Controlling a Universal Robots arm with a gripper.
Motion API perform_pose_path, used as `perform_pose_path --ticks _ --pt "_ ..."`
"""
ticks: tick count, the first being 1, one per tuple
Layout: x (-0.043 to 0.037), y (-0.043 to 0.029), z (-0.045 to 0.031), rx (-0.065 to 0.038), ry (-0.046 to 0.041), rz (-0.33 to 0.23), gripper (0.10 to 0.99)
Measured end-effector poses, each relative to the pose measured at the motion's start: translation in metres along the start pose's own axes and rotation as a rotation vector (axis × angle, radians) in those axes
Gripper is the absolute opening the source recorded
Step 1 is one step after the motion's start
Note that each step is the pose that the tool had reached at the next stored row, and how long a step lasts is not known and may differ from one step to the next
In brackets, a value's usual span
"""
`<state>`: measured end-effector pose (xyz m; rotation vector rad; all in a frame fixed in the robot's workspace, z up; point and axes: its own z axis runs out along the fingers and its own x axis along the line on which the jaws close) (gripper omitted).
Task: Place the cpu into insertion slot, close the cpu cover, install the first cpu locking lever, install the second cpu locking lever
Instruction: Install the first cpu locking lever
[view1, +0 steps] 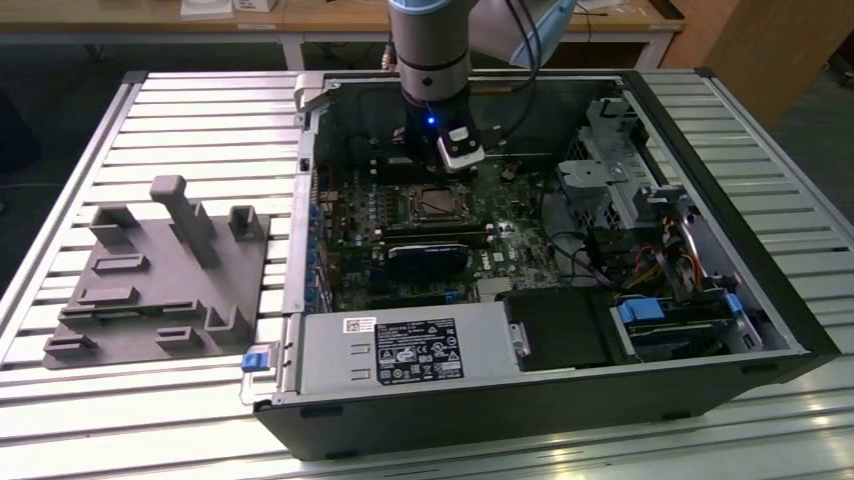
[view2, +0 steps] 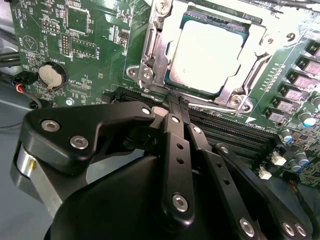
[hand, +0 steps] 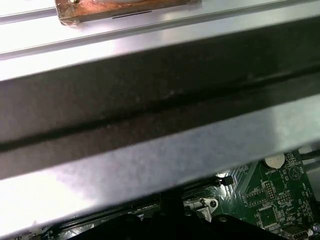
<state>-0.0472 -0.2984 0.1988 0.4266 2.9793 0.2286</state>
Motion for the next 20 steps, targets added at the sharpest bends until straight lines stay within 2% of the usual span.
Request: perform_pose_path --ticks 10,17,20 --pt "0.0002 -0.0008 0.0029 0.017 -0.0061 -0.003 0.106" --pt "0.0002 -0.0009 0.0030 0.018 -0.0068 -0.003 0.106" --pt "-0.0001 -0.0004 0.0008 0.018 -0.0072 -0.003 0.106"
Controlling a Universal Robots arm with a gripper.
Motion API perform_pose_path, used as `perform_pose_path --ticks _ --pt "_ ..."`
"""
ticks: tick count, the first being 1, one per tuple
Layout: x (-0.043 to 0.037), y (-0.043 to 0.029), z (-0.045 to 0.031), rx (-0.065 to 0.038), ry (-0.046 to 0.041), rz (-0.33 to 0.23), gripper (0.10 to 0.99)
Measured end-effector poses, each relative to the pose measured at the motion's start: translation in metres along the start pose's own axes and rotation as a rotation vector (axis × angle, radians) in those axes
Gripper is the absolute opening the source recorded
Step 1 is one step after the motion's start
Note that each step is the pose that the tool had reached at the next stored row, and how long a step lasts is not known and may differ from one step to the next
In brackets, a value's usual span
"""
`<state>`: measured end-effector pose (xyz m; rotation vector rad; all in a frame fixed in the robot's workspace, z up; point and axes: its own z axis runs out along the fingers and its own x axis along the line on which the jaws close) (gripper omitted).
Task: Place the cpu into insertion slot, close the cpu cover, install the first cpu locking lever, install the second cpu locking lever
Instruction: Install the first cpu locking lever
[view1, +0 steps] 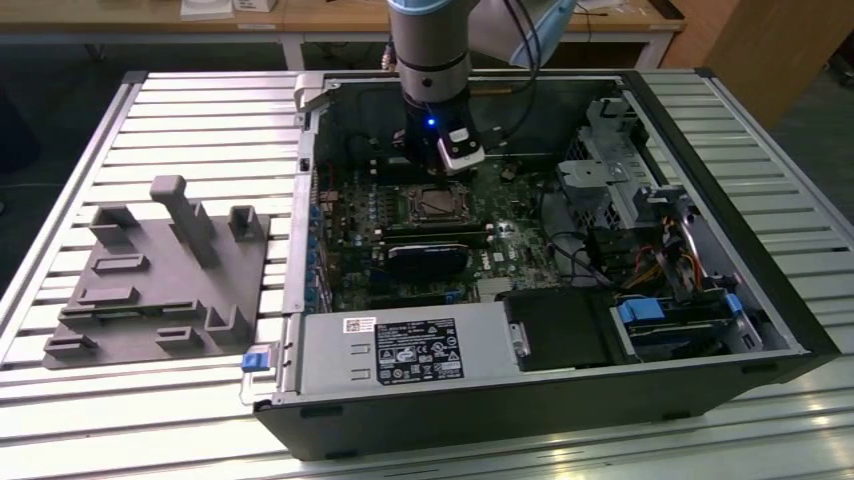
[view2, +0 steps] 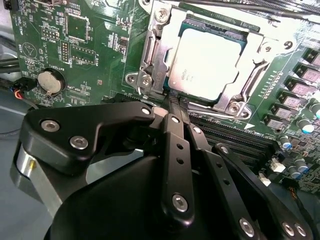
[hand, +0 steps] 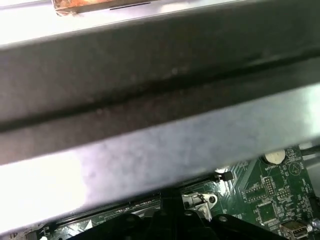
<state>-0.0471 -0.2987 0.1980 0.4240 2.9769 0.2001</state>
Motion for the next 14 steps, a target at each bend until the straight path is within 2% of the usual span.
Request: perform_pose_path --ticks 6,10,14 --pt "-0.0011 0.0016 -0.0109 0.001 0.0004 0.000 0.106" --pt "-0.0011 0.0022 -0.0120 -0.001 0.0004 0.000 0.106" --pt "-0.0008 0.0032 -0.0120 -0.006 0.0021 0.001 0.106"
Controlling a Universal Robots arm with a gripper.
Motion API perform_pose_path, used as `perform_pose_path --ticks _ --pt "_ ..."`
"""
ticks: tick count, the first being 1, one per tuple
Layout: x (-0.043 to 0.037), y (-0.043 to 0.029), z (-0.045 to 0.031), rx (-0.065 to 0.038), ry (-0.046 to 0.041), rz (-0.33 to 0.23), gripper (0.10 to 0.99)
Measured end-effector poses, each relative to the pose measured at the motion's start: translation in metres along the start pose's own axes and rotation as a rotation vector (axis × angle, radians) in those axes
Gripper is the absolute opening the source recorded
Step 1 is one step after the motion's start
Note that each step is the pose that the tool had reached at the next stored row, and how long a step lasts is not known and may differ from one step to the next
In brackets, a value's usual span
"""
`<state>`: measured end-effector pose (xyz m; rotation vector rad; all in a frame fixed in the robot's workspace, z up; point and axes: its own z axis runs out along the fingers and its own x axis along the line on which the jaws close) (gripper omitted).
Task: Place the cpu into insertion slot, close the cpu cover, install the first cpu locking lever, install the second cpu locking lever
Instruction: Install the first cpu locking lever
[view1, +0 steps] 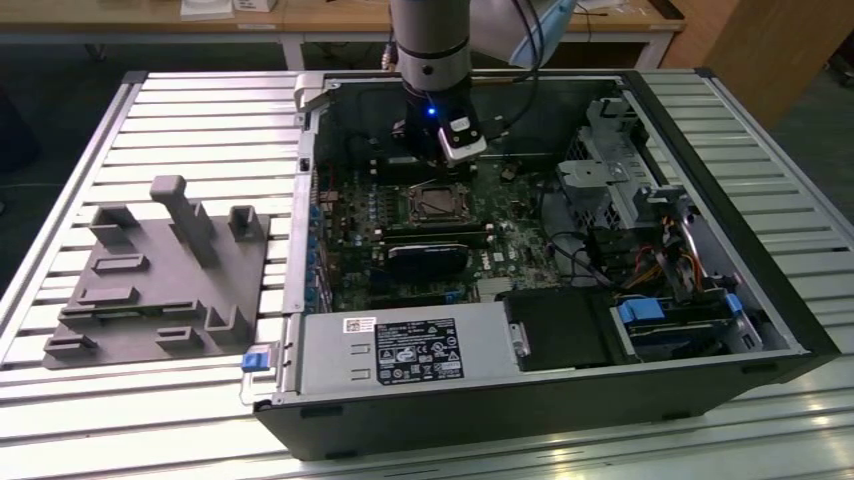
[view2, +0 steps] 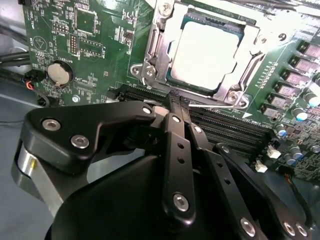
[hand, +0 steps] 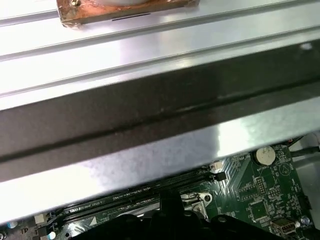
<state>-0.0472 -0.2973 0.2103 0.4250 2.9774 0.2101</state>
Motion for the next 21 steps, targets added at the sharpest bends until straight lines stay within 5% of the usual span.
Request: perform_pose_path --ticks 9,21 --pt "0.0006 0.0016 0.0003 -0.023 0.0063 0.003 0.106" --pt "0.0029 0.0003 0.0048 -0.023 0.0054 0.003 0.106"
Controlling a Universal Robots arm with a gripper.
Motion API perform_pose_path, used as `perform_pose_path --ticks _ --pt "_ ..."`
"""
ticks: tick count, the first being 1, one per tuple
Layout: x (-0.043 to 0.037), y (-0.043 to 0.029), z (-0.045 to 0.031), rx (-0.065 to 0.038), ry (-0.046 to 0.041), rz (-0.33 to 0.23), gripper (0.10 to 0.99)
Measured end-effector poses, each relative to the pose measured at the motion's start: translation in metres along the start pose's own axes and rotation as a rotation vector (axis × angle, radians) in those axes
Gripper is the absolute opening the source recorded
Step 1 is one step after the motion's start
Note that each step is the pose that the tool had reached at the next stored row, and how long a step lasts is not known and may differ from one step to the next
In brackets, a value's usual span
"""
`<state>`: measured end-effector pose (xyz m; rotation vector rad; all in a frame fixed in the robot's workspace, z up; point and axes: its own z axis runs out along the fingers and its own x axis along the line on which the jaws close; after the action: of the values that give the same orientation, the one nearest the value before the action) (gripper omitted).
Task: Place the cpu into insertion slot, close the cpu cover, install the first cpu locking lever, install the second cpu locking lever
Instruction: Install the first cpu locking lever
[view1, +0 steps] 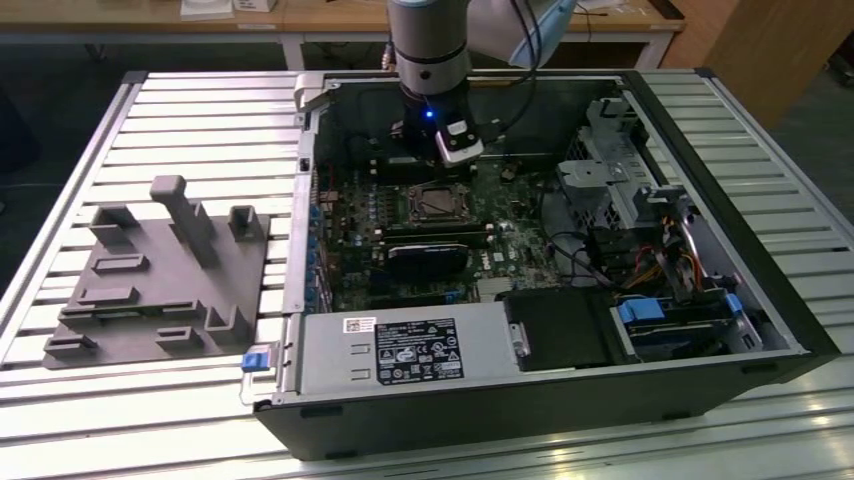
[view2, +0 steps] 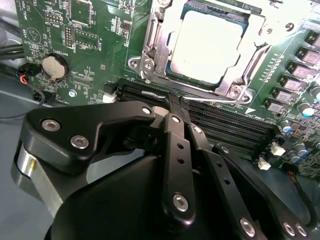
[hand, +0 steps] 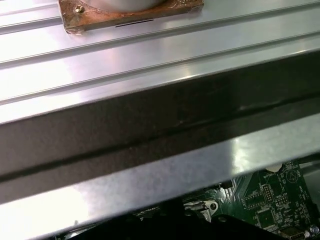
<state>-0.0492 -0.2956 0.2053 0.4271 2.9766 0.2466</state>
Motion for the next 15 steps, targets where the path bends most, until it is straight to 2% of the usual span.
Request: perform_pose_path --ticks 15 --pt "0.0006 -0.0009 0.0049 0.007 -0.0021 -0.001 0.106"
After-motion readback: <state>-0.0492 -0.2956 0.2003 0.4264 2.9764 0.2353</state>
